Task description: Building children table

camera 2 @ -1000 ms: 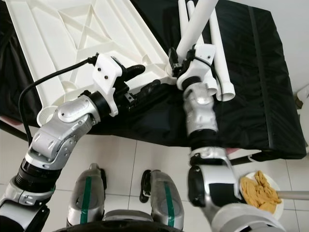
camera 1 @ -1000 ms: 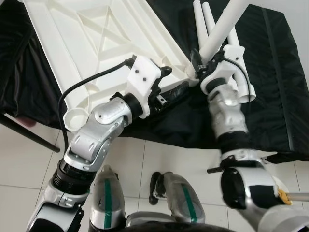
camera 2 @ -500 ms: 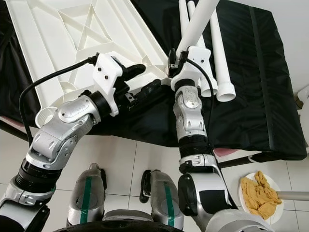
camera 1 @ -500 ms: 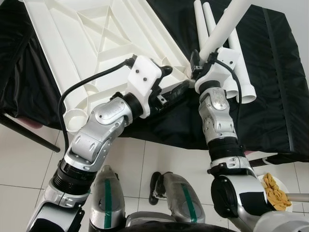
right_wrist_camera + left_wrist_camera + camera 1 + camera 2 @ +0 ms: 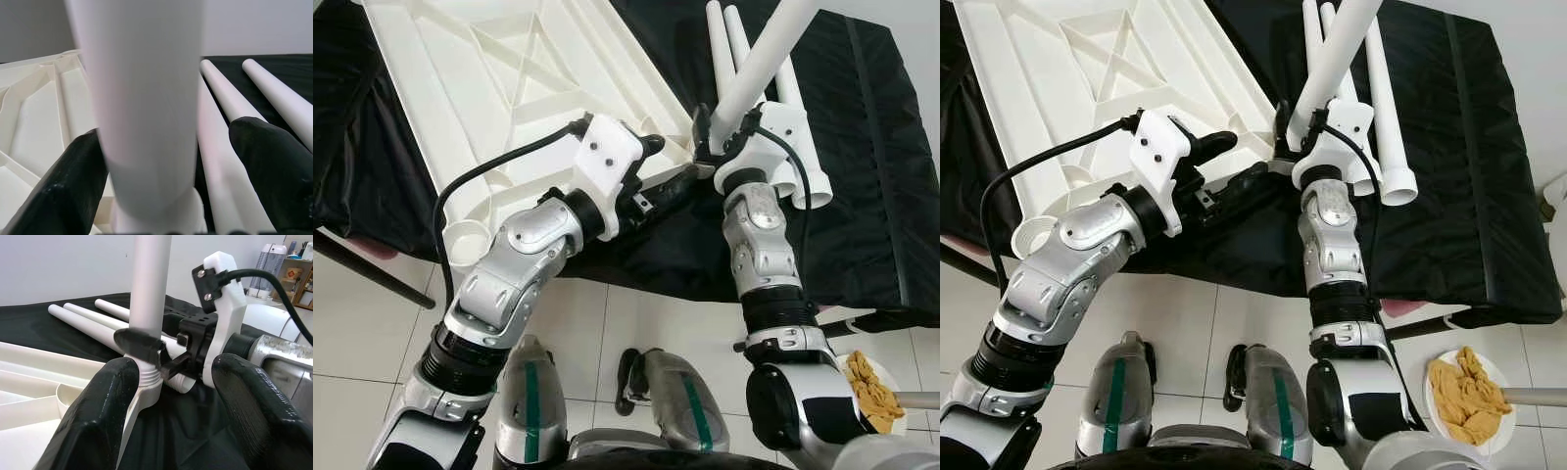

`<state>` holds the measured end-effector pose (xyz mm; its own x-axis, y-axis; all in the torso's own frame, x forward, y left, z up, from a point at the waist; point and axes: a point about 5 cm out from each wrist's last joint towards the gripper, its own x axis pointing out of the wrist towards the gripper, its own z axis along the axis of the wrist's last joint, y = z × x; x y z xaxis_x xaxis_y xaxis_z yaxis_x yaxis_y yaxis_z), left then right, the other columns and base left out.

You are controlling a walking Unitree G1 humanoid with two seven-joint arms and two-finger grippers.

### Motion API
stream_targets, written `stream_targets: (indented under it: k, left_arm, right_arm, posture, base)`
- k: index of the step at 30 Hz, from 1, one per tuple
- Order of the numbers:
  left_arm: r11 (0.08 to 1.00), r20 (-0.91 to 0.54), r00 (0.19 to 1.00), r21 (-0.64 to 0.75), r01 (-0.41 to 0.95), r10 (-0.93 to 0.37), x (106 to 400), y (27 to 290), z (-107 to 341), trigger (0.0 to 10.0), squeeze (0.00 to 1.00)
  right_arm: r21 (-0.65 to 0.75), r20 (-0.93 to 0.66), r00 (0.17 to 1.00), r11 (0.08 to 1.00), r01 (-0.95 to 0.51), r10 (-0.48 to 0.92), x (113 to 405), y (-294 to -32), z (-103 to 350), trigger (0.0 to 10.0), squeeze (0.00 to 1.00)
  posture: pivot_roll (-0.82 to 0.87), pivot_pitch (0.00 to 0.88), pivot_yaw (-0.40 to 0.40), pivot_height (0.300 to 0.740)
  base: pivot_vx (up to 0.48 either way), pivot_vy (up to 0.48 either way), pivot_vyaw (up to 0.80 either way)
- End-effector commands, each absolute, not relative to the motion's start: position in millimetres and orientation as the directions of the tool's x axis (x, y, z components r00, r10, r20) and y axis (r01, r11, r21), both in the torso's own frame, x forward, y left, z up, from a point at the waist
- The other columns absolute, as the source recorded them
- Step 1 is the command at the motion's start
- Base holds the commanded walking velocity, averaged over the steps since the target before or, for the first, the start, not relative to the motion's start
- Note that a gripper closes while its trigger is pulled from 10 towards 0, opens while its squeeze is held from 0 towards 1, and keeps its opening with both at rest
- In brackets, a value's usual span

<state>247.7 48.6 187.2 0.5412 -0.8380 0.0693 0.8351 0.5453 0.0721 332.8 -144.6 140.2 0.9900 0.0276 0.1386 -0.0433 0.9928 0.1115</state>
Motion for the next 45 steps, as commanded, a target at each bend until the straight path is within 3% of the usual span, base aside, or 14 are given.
stream_targets:
  k: [1,5,6,13,34,35,36,37,38,39,45]
  left_arm:
    - [0.525,0.06,0.522,0.078,0.847,-0.851,245.7,45.6,185.4,10.0,0.0]
    - [0.526,0.06,0.523,0.077,0.847,-0.85,245.7,45.7,185.5,10.0,0.0]
    - [0.526,0.06,0.523,0.076,0.847,-0.85,245.8,45.6,185.6,10.0,0.0]
    - [0.527,0.061,0.523,0.079,0.846,-0.85,246.9,46.0,186.2,10.0,0.0]
    - [0.534,0.066,0.53,0.086,0.841,-0.845,250.6,47.9,189.8,10.0,0.0]
    - [0.536,0.066,0.532,0.086,0.84,-0.844,250.6,48.0,190.0,10.0,0.0]
    - [0.538,0.067,0.534,0.085,0.839,-0.843,250.6,48.1,190.2,10.0,0.0]
    - [0.539,0.068,0.535,0.085,0.838,-0.842,250.5,48.3,190.3,10.0,0.0]
    - [0.539,0.068,0.535,0.085,0.838,-0.842,250.5,48.3,190.3,10.0,0.0]
    - [0.54,0.068,0.536,0.084,0.837,-0.841,250.5,48.4,190.3,10.0,0.0]
    - [0.54,0.069,0.536,0.084,0.837,-0.841,250.7,48.3,190.7,10.0,0.0]
  right_arm:
    - [0.132,0.119,0.993,0.99,-0.042,0.026,332.7,-150.2,136.8,10.0,1.0]
    - [0.117,0.105,0.982,0.978,-0.172,0.16,336.0,-155.2,132.3,10.0,1.0]
    - [0.101,0.089,0.97,0.967,-0.234,0.225,337.8,-159.0,129.6,10.0,0.0]
    - [0.033,0.071,0.917,0.918,-0.395,0.392,345.1,-174.7,134.7,10.0,0.0]
    - [-0.033,0.024,0.841,0.841,-0.54,0.541,366.7,-181.1,148.3,10.0,0.0]
    - [-0.032,0.012,0.835,0.835,-0.549,0.55,366.9,-181.2,146.0,6.4,0.0]
    - [-0.023,0.006,0.828,0.828,-0.56,0.56,366.5,-181.2,143.5,5.5,0.0]
    - [-0.019,0.001,0.825,0.824,-0.566,0.566,365.8,-181.5,141.4,2.5,0.0]
    - [-0.019,0.001,0.825,0.824,-0.566,0.566,365.8,-181.5,141.4,2.5,0.0]
    - [-0.017,-0.002,0.821,0.821,-0.57,0.571,365.7,-181.9,139.9,0.0,0.0]
    - [-0.005,-0.007,0.811,0.811,-0.586,0.586,364.7,-183.0,136.9,0.0,0.0]
  posture:
    - [0.11,0.016,-0.116,0.74]
    - [0.11,0.019,-0.115,0.74]
    - [0.11,0.021,-0.113,0.74]
    - [0.1,0.026,-0.104,0.74]
    - [0.11,0.041,-0.093,0.74]
    - [0.11,0.043,-0.093,0.74]
    - [0.11,0.043,-0.094,0.74]
    - [0.11,0.043,-0.094,0.74]
    - [0.11,0.043,-0.094,0.74]
    - [0.11,0.043,-0.094,0.74]
    - [0.11,0.047,-0.091,0.74]
  base:
    - [0.0,0.0,0.0]
    - [0.0,0.0,0.0]
    - [0.0,0.0,0.0]
    - [0.0,0.0,0.0]
    - [0.0,0.0,0.0]
    - [0.0,0.0,0.0]
    - [0.0,0.0,0.0]
    - [0.0,0.0,0.0]
    - [0.0,0.0,0.0]
    - [0.0,0.0,0.0]
    - [0.0,0.0,0.0]
